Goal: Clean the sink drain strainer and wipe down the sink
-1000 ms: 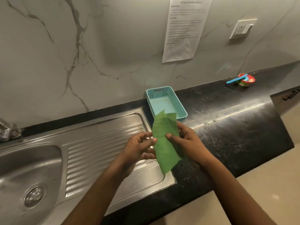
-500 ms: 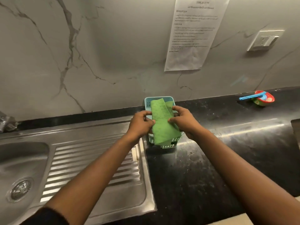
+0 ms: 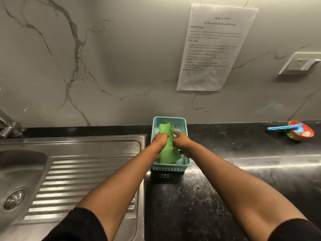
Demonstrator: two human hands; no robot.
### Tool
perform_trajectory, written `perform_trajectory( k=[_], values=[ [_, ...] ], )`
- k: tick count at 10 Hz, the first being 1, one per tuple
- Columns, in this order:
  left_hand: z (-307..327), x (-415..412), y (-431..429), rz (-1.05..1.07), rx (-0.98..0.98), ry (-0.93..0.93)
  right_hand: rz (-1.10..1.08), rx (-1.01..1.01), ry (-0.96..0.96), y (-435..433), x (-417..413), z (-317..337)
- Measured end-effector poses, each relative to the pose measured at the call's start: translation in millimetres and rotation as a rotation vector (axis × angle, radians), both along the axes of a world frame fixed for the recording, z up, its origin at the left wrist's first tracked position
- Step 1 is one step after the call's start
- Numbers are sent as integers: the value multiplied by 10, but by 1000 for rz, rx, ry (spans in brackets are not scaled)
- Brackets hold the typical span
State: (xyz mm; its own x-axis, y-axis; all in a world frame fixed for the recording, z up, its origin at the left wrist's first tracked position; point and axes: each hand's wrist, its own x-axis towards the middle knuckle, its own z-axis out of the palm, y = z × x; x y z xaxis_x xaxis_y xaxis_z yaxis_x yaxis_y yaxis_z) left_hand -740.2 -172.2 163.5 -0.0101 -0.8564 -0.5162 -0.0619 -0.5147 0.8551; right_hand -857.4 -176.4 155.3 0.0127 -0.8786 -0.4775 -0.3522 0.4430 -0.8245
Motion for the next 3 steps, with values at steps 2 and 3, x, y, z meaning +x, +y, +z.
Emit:
perform_trajectory(
  k=[2, 3],
  values=[
    [-171, -46, -1, -34, -32, 0, 20, 25, 54, 16, 44, -183],
    [-189, 11, 20, -64, -46, -82, 34, -89, 254, 57, -3, -204]
  ],
)
